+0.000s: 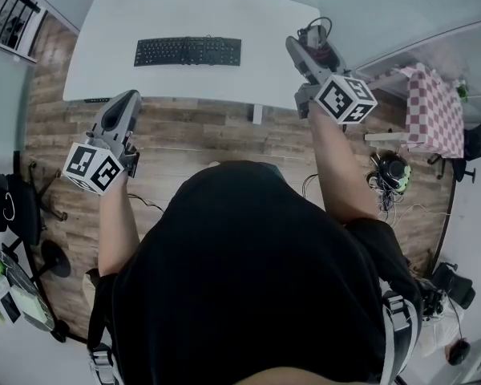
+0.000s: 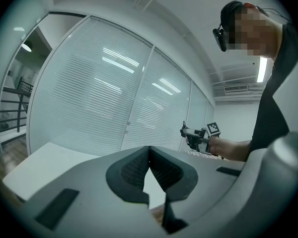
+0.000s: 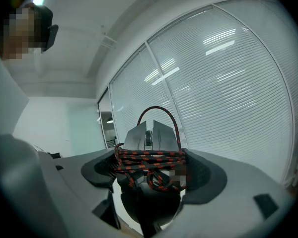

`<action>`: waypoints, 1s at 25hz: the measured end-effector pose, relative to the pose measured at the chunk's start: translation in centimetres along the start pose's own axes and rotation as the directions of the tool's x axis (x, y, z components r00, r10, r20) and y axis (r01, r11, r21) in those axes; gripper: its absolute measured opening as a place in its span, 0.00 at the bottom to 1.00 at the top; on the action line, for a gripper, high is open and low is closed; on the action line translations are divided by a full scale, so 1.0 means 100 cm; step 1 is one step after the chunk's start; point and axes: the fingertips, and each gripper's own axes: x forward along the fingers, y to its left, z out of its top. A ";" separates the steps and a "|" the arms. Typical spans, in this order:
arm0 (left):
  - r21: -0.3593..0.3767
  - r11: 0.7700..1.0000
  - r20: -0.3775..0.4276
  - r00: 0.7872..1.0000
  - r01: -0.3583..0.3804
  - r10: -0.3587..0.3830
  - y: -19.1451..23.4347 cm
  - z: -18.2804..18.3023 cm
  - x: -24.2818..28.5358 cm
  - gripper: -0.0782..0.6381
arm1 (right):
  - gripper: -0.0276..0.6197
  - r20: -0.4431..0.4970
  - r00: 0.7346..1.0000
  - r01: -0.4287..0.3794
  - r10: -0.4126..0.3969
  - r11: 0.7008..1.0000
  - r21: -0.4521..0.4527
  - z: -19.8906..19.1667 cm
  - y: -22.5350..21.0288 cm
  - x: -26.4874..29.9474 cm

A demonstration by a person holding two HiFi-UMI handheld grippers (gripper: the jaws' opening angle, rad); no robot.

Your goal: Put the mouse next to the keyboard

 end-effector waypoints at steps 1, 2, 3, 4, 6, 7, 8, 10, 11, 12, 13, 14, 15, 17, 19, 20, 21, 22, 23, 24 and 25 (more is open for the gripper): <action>-0.002 1.000 0.005 1.000 0.004 -0.004 -0.001 0.001 0.000 0.14 | 0.66 0.000 1.000 0.004 -0.004 1.000 0.001 0.000 -0.001 -0.002; -0.002 1.000 0.007 1.000 0.008 -0.008 -0.002 0.001 0.000 0.14 | 0.66 0.001 1.000 0.009 -0.009 1.000 0.003 -0.001 -0.002 -0.004; -0.001 1.000 0.005 1.000 0.011 -0.011 -0.003 0.000 0.000 0.14 | 0.66 0.002 1.000 0.013 -0.013 1.000 0.004 -0.001 -0.002 -0.006; -0.001 1.000 0.001 1.000 0.014 -0.014 -0.004 -0.001 -0.001 0.14 | 0.66 0.004 1.000 0.017 -0.017 1.000 0.006 -0.001 -0.003 -0.008; 0.000 1.000 -0.007 1.000 0.017 -0.017 -0.006 -0.003 -0.002 0.14 | 0.66 0.007 1.000 0.021 -0.021 1.000 0.010 -0.003 -0.003 -0.011; -0.001 1.000 -0.011 1.000 0.017 -0.017 -0.006 -0.004 -0.002 0.14 | 0.66 0.007 1.000 0.022 -0.023 1.000 0.014 -0.004 -0.004 -0.013; -0.002 1.000 -0.016 1.000 0.016 -0.016 -0.007 -0.005 -0.001 0.14 | 0.66 0.005 1.000 0.024 -0.024 1.000 0.017 -0.005 -0.005 -0.014; -0.005 1.000 -0.019 1.000 0.018 -0.018 -0.008 -0.006 0.002 0.14 | 0.66 -0.001 1.000 0.027 -0.027 0.999 0.028 -0.009 -0.010 -0.015; -0.005 1.000 -0.020 1.000 0.020 -0.021 -0.009 -0.007 0.004 0.14 | 0.66 -0.003 1.000 0.028 -0.028 0.999 0.033 -0.011 -0.012 -0.016; -0.002 1.000 -0.024 0.999 0.023 -0.023 -0.010 -0.008 0.006 0.14 | 0.66 -0.004 1.000 0.029 -0.029 0.999 0.038 -0.012 -0.014 -0.017; 0.001 1.000 -0.030 0.999 0.025 -0.025 -0.011 -0.008 0.007 0.14 | 0.66 -0.005 1.000 0.030 -0.030 0.999 0.041 -0.013 -0.015 -0.017; 0.005 1.000 -0.035 0.999 0.027 -0.026 -0.012 -0.009 0.009 0.14 | 0.66 -0.005 1.000 0.031 -0.031 0.999 0.043 -0.014 -0.017 -0.017; 0.008 1.000 -0.039 0.999 0.027 -0.027 -0.012 -0.009 0.010 0.14 | 0.66 -0.004 0.999 0.032 -0.032 0.998 0.045 -0.015 -0.019 -0.017; 0.010 1.000 -0.037 0.999 0.026 -0.026 -0.013 -0.008 0.014 0.14 | 0.66 -0.002 0.999 0.032 -0.032 0.998 0.048 -0.014 -0.024 -0.016; 0.010 1.000 -0.027 0.999 0.027 -0.026 -0.013 -0.005 0.019 0.14 | 0.66 -0.001 1.000 0.028 -0.028 0.998 0.051 -0.013 -0.028 -0.013; 0.011 1.000 -0.024 0.999 0.027 -0.026 -0.012 -0.003 0.021 0.14 | 0.66 0.000 1.000 0.026 -0.026 0.998 0.052 -0.012 -0.029 -0.010; 0.013 1.000 -0.026 0.999 0.026 -0.025 -0.011 -0.002 0.023 0.14 | 0.66 0.000 1.000 0.023 -0.023 0.998 0.054 -0.011 -0.031 -0.008; 0.015 1.000 -0.030 0.999 0.023 -0.023 -0.010 -0.001 0.026 0.14 | 0.66 0.001 1.000 0.021 -0.021 0.998 0.055 -0.009 -0.034 -0.005; 0.015 1.000 -0.033 0.999 0.022 -0.021 -0.010 -0.001 0.030 0.14 | 0.66 0.002 1.000 0.019 -0.019 0.998 0.057 -0.008 -0.036 -0.003; 0.015 1.000 -0.033 0.999 0.021 -0.021 -0.011 -0.001 0.033 0.14 | 0.66 0.002 1.000 0.016 -0.017 0.998 0.059 -0.008 -0.040 -0.001; 0.014 1.000 -0.031 0.999 0.021 -0.020 -0.012 0.000 0.037 0.14 | 0.66 0.001 1.000 0.014 -0.014 0.998 0.061 -0.008 -0.044 0.001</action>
